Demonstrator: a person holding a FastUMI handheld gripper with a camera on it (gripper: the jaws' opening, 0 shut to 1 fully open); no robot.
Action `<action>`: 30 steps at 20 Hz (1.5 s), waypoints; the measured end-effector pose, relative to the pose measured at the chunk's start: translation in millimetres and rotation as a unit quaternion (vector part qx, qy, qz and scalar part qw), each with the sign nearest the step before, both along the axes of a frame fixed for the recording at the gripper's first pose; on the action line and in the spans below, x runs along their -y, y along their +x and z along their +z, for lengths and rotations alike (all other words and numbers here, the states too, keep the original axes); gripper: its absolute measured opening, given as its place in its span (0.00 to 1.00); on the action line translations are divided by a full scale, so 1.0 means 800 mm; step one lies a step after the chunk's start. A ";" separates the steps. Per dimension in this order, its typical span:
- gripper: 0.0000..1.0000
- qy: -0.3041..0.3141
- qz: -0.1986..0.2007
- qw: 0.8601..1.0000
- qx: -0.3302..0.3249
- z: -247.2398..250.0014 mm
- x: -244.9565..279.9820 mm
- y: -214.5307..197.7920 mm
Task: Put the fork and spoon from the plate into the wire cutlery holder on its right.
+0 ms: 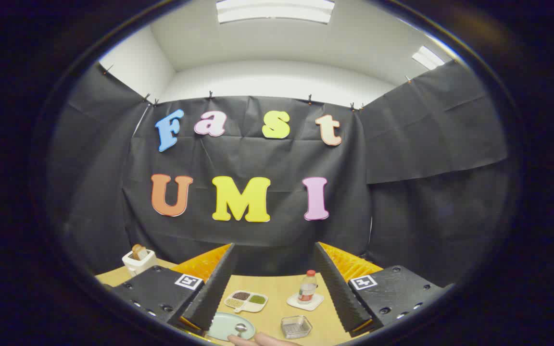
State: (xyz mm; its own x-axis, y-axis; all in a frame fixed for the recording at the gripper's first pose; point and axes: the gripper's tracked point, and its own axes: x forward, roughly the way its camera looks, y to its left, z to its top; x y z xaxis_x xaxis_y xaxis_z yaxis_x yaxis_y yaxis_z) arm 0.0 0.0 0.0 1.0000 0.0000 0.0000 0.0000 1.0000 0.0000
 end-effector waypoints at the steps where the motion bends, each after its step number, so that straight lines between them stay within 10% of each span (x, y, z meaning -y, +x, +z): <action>1: 0.95 -0.005 0.004 1.000 -0.002 0.001 -0.010 0.000; 19: 0.96 -0.035 0.045 0.990 -0.133 -0.112 -0.036 0.042; 30: 0.96 -0.053 0.045 0.941 -0.331 -0.336 -0.060 0.010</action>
